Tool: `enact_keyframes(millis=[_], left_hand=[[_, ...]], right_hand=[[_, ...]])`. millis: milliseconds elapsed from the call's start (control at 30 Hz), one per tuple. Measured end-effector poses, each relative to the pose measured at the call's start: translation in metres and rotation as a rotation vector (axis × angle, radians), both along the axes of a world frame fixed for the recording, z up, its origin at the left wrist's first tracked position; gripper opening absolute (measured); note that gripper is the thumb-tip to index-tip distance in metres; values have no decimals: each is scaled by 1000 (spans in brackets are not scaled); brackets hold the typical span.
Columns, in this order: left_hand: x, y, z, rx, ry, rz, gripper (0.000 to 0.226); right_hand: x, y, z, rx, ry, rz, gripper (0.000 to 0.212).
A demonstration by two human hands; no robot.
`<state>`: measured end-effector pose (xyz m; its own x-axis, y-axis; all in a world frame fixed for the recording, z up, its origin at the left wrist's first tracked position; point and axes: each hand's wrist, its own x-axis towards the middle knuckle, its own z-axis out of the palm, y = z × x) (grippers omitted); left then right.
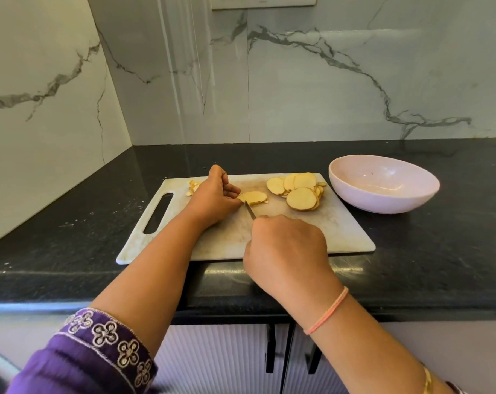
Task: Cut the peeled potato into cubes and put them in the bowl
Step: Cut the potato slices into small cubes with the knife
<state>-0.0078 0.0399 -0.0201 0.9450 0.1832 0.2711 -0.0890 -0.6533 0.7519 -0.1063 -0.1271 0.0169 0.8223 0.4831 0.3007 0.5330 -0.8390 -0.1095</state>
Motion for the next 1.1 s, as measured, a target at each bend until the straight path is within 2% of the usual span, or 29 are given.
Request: enact_keyframes(millis=[167, 367, 800, 1100], left_hand=[[-4, -4, 3, 12, -10, -8, 38], [-5, -9, 1, 108, 7, -9, 37], [-4, -5, 6, 279, -36, 74, 29], [0, -4, 3, 424, -62, 121, 23]], right_hand=[[6, -21, 7, 115, 10, -45, 17], [33, -34, -1, 240, -7, -111, 34], [68, -31, -21, 430, 31, -85, 35], [71, -32, -25, 485, 70, -82, 36]])
